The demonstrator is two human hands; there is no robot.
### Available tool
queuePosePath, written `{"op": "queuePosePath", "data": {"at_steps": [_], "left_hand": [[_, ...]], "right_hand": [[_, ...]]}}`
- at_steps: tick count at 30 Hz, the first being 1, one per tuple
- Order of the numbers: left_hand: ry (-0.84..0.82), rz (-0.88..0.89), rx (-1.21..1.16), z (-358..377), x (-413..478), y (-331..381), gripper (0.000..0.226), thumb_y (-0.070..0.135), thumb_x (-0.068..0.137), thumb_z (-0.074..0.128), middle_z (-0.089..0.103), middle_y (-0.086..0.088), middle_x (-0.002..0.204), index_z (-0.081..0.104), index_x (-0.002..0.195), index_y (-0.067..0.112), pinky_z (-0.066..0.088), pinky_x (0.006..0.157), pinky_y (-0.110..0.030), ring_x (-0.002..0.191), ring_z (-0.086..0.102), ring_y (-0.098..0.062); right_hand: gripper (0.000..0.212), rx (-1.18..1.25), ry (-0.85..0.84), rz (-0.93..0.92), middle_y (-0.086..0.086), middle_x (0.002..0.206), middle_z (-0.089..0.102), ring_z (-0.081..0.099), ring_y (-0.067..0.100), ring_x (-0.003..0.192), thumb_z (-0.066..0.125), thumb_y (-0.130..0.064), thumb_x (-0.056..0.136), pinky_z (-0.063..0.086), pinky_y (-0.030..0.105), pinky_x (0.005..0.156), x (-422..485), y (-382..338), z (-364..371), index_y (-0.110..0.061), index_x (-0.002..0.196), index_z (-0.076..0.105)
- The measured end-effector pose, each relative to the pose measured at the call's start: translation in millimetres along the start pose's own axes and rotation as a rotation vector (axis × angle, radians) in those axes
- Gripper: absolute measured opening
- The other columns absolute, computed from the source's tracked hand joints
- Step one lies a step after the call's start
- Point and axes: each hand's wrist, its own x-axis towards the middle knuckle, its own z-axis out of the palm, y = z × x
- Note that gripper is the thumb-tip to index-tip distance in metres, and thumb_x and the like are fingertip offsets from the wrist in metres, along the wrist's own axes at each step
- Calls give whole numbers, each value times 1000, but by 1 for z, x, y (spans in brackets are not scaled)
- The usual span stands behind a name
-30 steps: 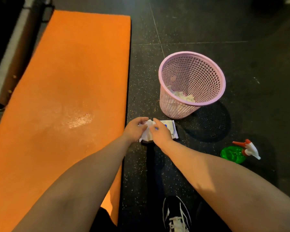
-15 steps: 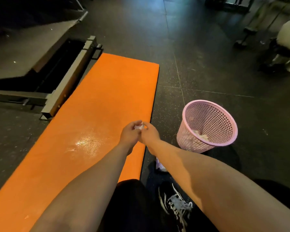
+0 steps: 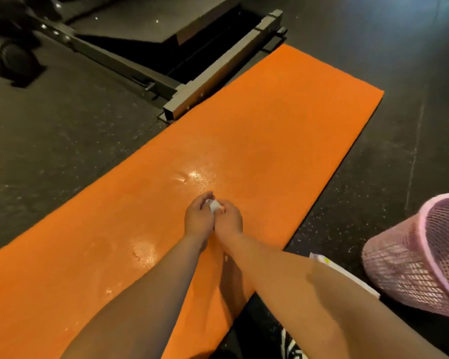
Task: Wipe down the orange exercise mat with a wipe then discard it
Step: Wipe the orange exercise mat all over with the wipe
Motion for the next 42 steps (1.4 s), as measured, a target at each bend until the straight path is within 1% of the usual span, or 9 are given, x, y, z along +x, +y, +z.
{"op": "queuePosePath", "data": {"at_steps": [3, 6, 12, 19, 25, 29, 34, 38, 42], "left_hand": [[123, -29, -97, -36, 2, -24, 28, 7, 105, 45, 64, -5, 128, 64, 120, 21, 59, 81, -32, 104, 66, -18], [219, -48, -203, -68, -4, -47, 28, 13, 104, 51, 67, -8, 127, 64, 129, 15, 58, 90, -44, 109, 67, -26], [373, -114, -281, -113, -52, -78, 26, 19, 106, 49, 62, -4, 131, 62, 128, 23, 56, 94, -45, 113, 64, -25], [417, -104, -429, -147, -131, -90, 37, 5, 104, 40, 62, -5, 122, 62, 129, 20, 55, 67, -28, 101, 66, -21], [419, -35, -497, -149, -198, -82, 40, -2, 96, 35, 61, -14, 116, 64, 118, 14, 52, 71, -31, 91, 62, -26], [435, 6, -518, -145, -230, -85, 41, 0, 94, 36, 59, -17, 126, 64, 121, 14, 53, 75, -36, 104, 62, -31], [452, 13, -526, -146, -260, -85, 45, 6, 84, 40, 52, -16, 137, 65, 116, 26, 50, 77, -43, 124, 53, -39], [463, 38, -475, -147, -273, -85, 44, 2, 87, 39, 52, -14, 136, 64, 110, 30, 50, 88, -53, 126, 51, -39], [489, 74, -411, -145, -284, -83, 34, 8, 104, 36, 57, -10, 133, 60, 117, 28, 55, 78, -40, 112, 60, -29]], "right_hand": [[34, -76, -62, -42, 12, 123, 64, 64, 29, 104, 50, -13, 95, 55, 38, 85, -4, 15, 33, -19, 125, 65], [33, -181, -166, -113, 10, 124, 64, 63, 29, 109, 51, -14, 97, 53, 43, 94, -17, 24, 57, -20, 127, 63], [36, -198, -289, -105, 9, 132, 59, 61, 27, 116, 50, -11, 99, 52, 39, 98, -65, 40, 95, -22, 130, 63], [36, -203, -415, -165, 9, 135, 59, 59, 27, 118, 48, -6, 100, 51, 36, 94, -136, 43, 101, -16, 132, 61], [31, -218, -449, -239, 6, 116, 58, 65, 36, 90, 45, -3, 103, 47, 24, 54, -187, 33, 67, -10, 130, 59], [23, -183, -490, -252, 12, 112, 63, 63, 32, 75, 46, -1, 100, 58, 45, 64, -223, 33, 60, -15, 110, 60], [26, -184, -513, -287, 5, 107, 58, 56, 13, 74, 41, 1, 100, 41, 17, 42, -257, 35, 48, -14, 110, 60], [28, -185, -513, -338, 7, 116, 60, 56, 22, 93, 42, -2, 100, 42, 24, 60, -273, 36, 43, -18, 108, 63], [30, -147, -503, -304, 8, 120, 60, 56, 24, 100, 42, -2, 101, 43, 28, 67, -285, 40, 40, -13, 117, 65]]}}
